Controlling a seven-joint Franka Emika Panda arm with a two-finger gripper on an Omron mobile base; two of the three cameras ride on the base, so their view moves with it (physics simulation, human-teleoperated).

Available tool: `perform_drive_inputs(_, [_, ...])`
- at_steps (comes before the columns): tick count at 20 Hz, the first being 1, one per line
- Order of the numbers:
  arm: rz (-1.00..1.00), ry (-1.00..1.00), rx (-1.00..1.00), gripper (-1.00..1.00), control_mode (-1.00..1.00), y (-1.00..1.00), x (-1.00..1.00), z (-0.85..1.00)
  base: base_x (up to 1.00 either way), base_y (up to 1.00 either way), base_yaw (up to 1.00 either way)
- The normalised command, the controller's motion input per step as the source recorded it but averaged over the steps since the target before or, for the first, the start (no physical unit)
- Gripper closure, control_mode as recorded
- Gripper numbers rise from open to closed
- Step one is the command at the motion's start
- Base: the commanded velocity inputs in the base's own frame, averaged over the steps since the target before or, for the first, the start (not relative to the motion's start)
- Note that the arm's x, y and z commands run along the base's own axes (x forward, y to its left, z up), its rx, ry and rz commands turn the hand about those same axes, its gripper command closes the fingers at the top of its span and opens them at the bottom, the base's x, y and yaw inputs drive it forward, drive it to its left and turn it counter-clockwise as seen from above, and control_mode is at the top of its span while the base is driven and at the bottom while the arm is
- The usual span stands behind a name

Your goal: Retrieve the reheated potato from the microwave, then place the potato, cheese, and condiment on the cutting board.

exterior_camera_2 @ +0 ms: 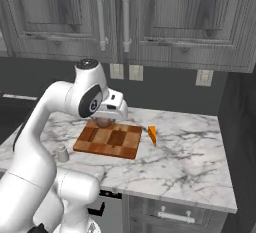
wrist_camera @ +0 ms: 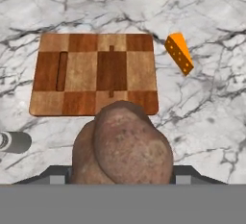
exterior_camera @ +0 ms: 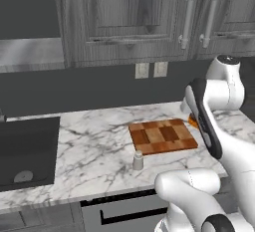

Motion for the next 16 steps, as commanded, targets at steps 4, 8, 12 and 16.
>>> perform_drive_inputs(4, [0.00, -0.03, -0.09, 1.00, -1.00, 0.06, 0.48, -0.47, 0.00, 0.00, 0.00])
perform_drive_inputs(8, [0.00, 0.02, -0.03, 1.00, -1.00, 0.06, 0.54, -0.42, 0.00, 0.00, 0.00])
perform_drive_inputs(12, [0.00, 0.06, 0.00, 1.00, -1.00, 0.00, 0.56, -0.36, 0.00, 0.00, 0.00])
perform_drive_inputs(16, [0.00, 0.03, 0.01, 1.00, -1.00, 0.00, 0.51, -0.37, 0.00, 0.00, 0.00])
